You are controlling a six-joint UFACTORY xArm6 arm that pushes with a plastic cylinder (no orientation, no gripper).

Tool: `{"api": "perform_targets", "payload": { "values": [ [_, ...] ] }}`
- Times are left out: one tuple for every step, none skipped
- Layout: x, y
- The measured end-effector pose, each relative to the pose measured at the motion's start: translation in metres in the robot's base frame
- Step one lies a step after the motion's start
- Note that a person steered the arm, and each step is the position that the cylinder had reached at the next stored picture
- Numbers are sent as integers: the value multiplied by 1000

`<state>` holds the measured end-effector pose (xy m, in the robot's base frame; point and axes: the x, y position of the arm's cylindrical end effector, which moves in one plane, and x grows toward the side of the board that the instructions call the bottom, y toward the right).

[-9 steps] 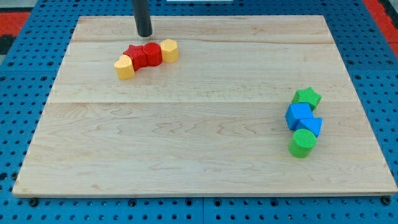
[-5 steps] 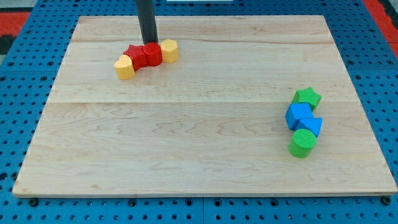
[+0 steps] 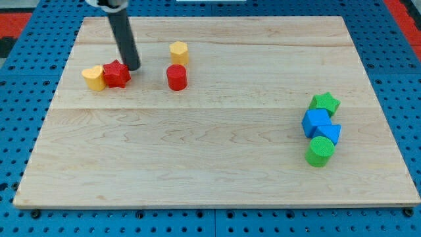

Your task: Move the red star slightly parallel to the left of blue cube

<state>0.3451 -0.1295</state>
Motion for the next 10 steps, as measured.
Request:
{"api": "perform_targets", "payload": {
  "values": [
    [-12,10],
    [-38,-38],
    [55,-29],
    [77,30],
    [52,14],
    [14,-41],
    [-10,-142],
    [20,-167],
    [95,-87],
    [130,-7]
  ]
}}
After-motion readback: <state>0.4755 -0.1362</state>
